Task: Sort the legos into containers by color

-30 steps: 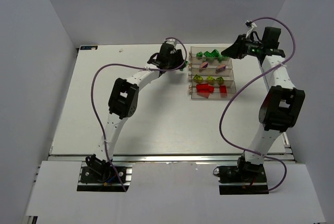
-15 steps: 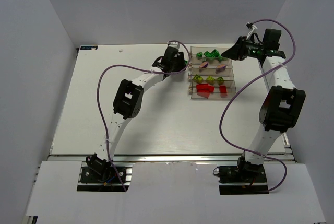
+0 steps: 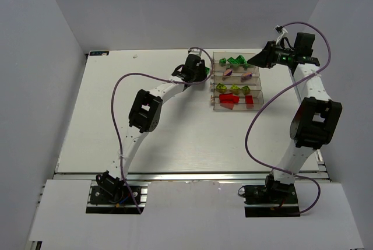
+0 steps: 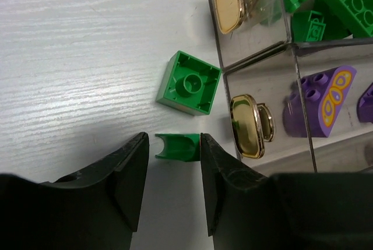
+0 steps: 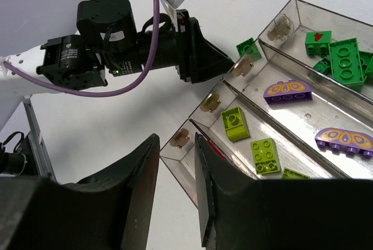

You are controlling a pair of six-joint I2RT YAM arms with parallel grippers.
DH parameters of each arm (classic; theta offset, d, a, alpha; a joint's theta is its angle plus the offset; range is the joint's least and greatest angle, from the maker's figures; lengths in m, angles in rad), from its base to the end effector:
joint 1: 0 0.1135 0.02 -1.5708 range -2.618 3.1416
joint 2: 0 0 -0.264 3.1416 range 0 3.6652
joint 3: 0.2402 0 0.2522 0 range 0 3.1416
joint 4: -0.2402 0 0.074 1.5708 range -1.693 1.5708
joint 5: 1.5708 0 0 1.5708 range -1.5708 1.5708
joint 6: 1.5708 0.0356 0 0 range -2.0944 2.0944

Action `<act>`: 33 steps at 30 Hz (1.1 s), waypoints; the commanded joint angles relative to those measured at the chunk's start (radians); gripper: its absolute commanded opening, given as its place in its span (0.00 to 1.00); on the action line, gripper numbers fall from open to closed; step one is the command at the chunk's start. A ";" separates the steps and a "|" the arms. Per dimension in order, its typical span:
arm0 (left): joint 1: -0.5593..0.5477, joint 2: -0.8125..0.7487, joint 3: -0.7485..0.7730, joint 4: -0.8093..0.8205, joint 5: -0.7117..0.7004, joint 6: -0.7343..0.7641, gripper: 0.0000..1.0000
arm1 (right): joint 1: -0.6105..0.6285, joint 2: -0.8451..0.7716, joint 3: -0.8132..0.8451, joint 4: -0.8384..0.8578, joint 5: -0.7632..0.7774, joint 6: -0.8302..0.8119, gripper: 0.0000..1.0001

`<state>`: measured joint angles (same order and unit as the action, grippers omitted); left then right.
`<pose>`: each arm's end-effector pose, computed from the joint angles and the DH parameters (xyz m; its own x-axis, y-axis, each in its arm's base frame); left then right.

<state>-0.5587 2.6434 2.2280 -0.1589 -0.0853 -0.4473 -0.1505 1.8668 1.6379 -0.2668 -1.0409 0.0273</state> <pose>0.5037 -0.3113 0.1362 -0.6175 -0.1222 -0.7770 0.2223 0.9205 -0.3214 0.4299 -0.0341 0.3251 -0.4885 0.0880 -0.8681 -0.6615 0.6114 0.4343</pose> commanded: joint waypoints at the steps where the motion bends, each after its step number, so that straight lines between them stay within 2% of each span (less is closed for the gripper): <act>1: -0.007 -0.007 0.036 -0.004 -0.018 0.010 0.50 | -0.006 -0.057 -0.013 0.008 -0.030 0.011 0.36; 8: -0.007 -0.003 0.028 -0.007 -0.021 0.012 0.45 | -0.006 -0.064 -0.029 0.006 -0.031 0.006 0.36; 16: -0.007 -0.016 0.006 0.005 -0.019 -0.001 0.23 | -0.003 -0.075 -0.049 -0.026 -0.022 -0.024 0.36; 25: 0.006 -0.187 -0.249 0.108 -0.007 -0.013 0.14 | 0.037 -0.080 -0.044 -0.150 0.007 -0.210 0.35; 28: 0.016 -0.284 -0.370 0.151 0.001 -0.024 0.13 | 0.081 -0.072 -0.026 -0.235 0.018 -0.285 0.35; 29: 0.023 -0.312 -0.402 0.210 0.019 -0.034 0.13 | 0.095 -0.072 -0.023 -0.276 0.022 -0.306 0.36; 31: 0.032 -0.390 -0.496 0.249 0.045 -0.065 0.12 | 0.143 -0.072 -0.026 -0.304 0.048 -0.358 0.38; 33: 0.048 -0.436 -0.550 0.292 0.109 -0.123 0.12 | 0.202 -0.081 -0.052 -0.290 0.089 -0.385 0.46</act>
<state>-0.5381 2.3493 1.7317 0.0433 -0.0528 -0.4988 -0.0208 1.8366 1.5890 -0.5095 -0.9924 -0.2554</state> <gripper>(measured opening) 0.270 0.440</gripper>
